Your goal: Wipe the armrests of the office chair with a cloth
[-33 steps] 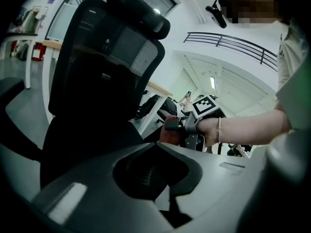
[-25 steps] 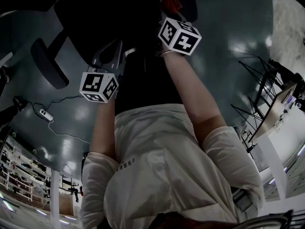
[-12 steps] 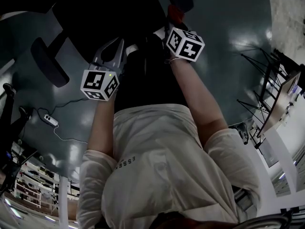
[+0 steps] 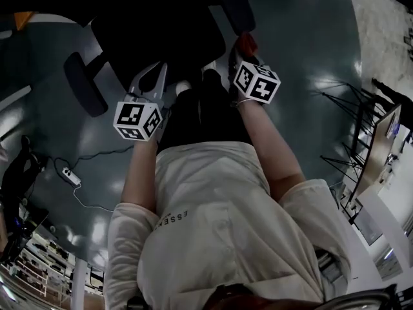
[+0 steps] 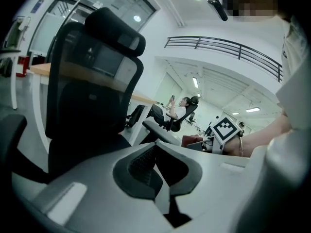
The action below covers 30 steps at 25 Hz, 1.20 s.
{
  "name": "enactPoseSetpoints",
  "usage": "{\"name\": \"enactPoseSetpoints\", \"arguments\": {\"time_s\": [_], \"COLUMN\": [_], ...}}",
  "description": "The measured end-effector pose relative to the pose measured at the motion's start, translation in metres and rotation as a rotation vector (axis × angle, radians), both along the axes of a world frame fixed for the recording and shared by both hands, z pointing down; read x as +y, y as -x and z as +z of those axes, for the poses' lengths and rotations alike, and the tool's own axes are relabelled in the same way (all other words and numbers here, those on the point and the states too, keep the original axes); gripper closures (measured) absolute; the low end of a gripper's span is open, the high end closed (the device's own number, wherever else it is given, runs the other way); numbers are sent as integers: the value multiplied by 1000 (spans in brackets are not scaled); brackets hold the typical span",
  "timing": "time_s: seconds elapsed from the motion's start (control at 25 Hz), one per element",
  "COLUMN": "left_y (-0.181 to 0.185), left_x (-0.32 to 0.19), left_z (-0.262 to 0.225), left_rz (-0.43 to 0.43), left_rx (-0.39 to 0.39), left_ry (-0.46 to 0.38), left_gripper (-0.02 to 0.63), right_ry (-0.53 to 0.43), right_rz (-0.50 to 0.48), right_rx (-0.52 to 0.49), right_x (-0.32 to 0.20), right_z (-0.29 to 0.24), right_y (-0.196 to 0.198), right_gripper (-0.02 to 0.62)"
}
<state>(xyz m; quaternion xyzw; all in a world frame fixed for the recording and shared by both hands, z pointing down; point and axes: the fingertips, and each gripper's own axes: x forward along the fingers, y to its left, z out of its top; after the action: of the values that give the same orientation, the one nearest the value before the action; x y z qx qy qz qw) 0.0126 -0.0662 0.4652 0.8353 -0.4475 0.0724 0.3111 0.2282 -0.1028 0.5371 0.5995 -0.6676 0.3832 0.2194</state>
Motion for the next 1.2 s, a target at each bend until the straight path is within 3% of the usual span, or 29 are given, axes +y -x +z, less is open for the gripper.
{"name": "enactPoseSetpoints", "arguments": {"time_s": [0.28, 0.68, 0.84, 1.04, 1.2], "left_y": [19, 28, 11, -15, -16], "left_x": [-7, 54, 117, 189, 225], "left_z": [-89, -189, -204, -208, -231], "left_rz": [-69, -247, -343, -393, -419], "left_rx": [-65, -119, -111, -109, -141], "left_ry": [-207, -431, -447, -410, -456], "left_gripper": [589, 589, 589, 589, 589], "right_ry": [-263, -575, -592, -641, -677], "right_rz": [-235, -545, -593, -678, -704], "right_rx": [62, 44, -35, -12, -1], "right_x": [-9, 34, 78, 139, 174], "right_z": [-104, -217, -246, -271, -280], "right_y": [26, 51, 43, 29, 22], "right_gripper": [538, 540, 539, 539, 538]}}
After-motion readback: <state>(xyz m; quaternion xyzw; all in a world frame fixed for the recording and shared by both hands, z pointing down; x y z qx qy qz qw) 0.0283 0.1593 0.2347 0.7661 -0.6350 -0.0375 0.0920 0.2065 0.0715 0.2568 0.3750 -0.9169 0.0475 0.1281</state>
